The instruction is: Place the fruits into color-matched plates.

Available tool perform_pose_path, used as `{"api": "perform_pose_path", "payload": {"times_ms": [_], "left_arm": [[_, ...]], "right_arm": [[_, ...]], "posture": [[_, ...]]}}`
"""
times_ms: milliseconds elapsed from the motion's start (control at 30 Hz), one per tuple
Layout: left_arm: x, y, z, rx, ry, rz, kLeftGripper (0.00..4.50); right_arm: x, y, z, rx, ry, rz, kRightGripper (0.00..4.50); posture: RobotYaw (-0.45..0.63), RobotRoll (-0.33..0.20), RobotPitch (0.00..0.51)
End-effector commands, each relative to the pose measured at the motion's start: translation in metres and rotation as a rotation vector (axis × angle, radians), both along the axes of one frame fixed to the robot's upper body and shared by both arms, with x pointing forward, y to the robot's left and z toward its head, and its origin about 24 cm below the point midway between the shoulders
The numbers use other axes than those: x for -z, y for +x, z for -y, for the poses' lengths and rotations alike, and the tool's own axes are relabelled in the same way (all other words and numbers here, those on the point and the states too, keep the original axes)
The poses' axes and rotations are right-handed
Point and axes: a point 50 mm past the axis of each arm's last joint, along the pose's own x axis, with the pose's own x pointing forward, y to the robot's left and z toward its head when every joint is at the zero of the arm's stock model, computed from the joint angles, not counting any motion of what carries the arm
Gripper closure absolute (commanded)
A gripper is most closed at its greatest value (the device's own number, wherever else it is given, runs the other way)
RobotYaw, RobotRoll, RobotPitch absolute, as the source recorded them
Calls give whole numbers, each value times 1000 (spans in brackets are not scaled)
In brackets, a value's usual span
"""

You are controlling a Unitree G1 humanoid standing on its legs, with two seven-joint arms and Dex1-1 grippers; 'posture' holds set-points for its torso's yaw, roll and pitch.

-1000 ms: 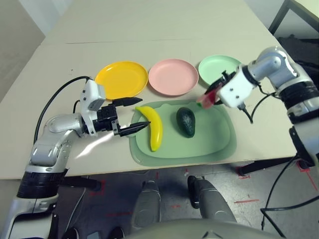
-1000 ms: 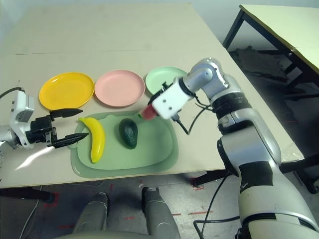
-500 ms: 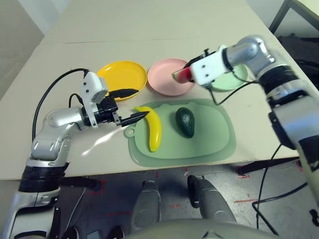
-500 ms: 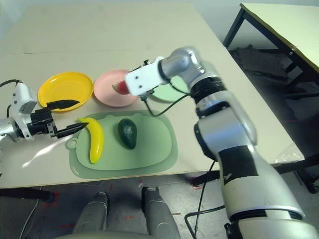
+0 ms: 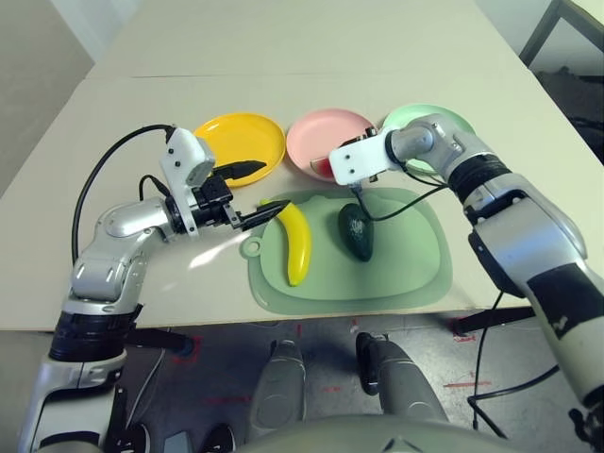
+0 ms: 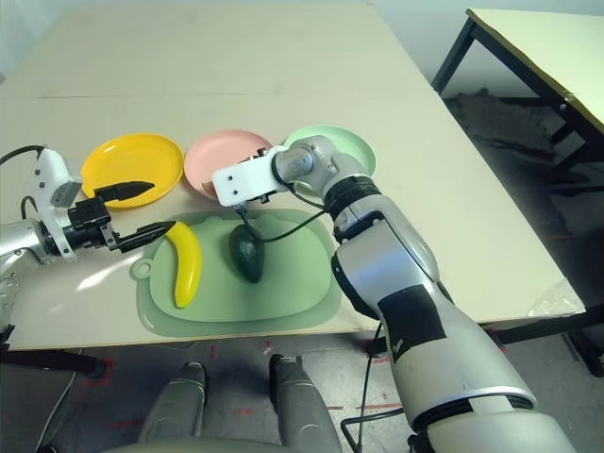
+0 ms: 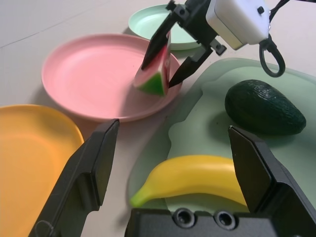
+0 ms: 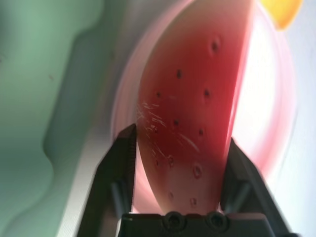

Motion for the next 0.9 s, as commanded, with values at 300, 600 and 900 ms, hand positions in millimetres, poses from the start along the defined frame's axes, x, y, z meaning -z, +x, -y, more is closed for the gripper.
{"api": "perform_pose_path", "payload": {"times_ms": [300,600,900], "left_arm": [[4,3,-10,-18,27,7,0],[4,8,-5,19,34,4,0],[1,9,-1,86,43,-20,0]], "right_arm": [[-37,4,6,-15,5,124,27],[-103,-13,14,-193,-2,178,27],[-65,-57,51,-505,-289,-1,27]], "posture": [[88,0,164],[35,0,159],[16,0,164]]}}
